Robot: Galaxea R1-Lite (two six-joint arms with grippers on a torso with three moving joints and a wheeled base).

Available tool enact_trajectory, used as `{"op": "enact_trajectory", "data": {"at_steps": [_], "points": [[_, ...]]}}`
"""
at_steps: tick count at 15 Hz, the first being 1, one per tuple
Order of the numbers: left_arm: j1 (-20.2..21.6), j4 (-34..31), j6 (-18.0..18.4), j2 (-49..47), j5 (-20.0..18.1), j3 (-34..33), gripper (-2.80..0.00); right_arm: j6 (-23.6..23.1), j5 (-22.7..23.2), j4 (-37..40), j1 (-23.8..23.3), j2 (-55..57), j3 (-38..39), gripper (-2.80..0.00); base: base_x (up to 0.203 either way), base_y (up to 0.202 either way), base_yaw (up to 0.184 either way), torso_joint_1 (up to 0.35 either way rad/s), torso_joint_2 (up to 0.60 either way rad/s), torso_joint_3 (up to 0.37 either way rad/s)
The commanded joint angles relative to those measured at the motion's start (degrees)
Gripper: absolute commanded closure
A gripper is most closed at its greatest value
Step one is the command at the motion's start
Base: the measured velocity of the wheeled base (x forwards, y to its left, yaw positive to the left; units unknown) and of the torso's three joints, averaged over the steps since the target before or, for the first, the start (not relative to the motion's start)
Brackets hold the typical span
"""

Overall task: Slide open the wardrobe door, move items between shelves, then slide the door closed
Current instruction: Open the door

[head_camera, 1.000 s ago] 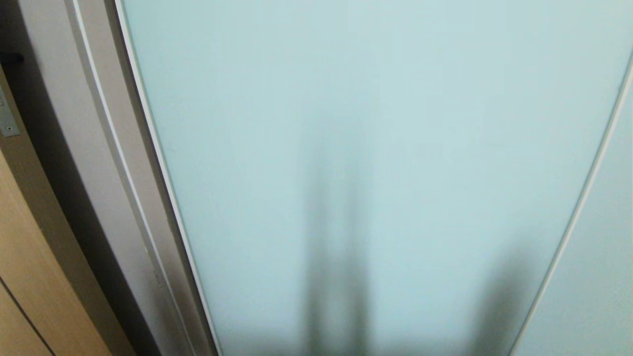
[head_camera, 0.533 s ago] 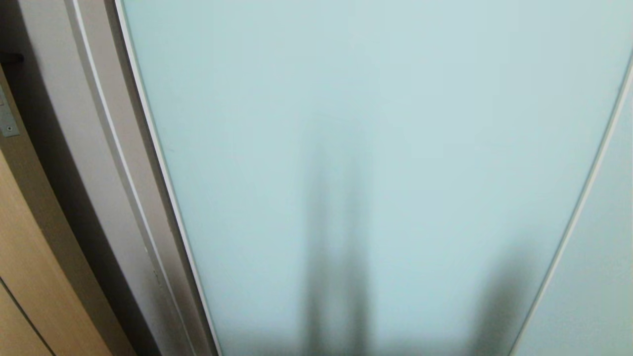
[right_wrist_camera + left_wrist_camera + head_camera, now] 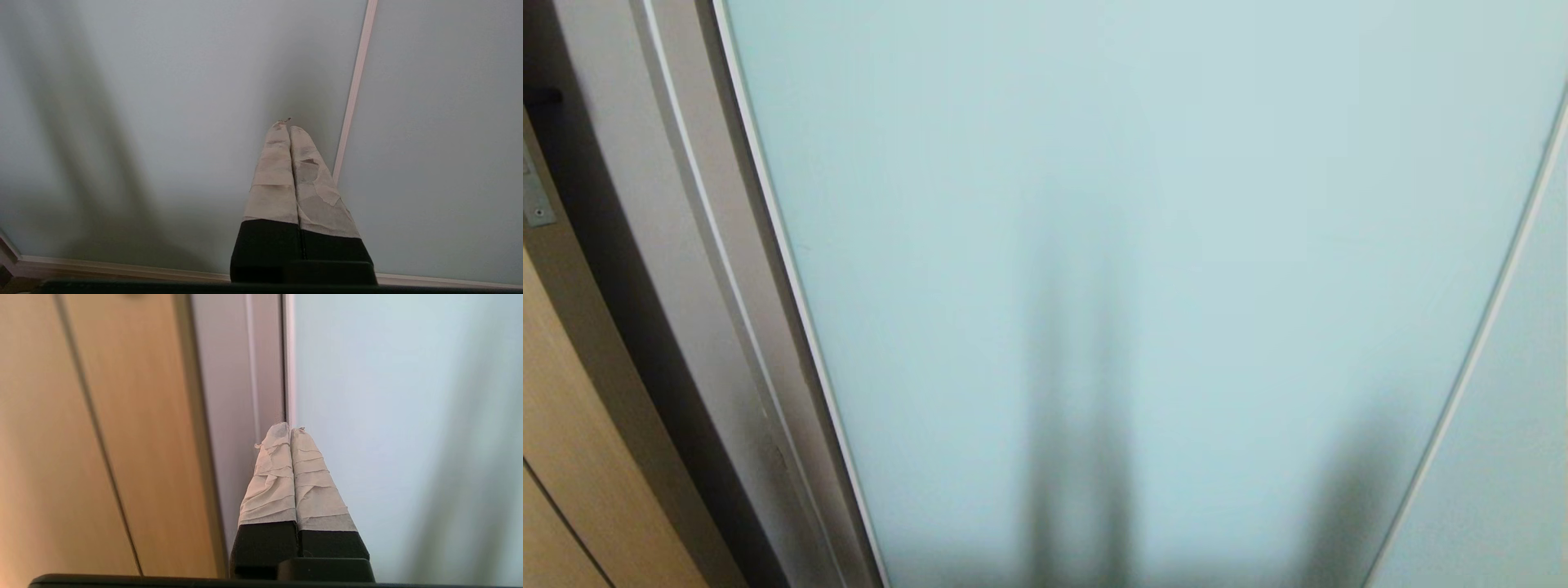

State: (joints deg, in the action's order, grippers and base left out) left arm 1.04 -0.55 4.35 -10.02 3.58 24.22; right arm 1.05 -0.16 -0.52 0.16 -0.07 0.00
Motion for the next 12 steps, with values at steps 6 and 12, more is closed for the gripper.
{"op": "enact_trajectory", "data": {"at_steps": [6,12], "points": [[0.1,18.4,-1.6,-35.6,9.0,11.5,0.00,0.0,0.0,-0.1,0.0,0.0,0.0,0.00,0.000,0.000,0.000,0.000,0.00,0.000],[0.0,23.7,-4.0,-53.0,10.2,21.6,0.00,0.0,0.0,0.0,0.0,0.0,0.0,0.00,0.000,0.000,0.000,0.000,0.00,0.000]]}}
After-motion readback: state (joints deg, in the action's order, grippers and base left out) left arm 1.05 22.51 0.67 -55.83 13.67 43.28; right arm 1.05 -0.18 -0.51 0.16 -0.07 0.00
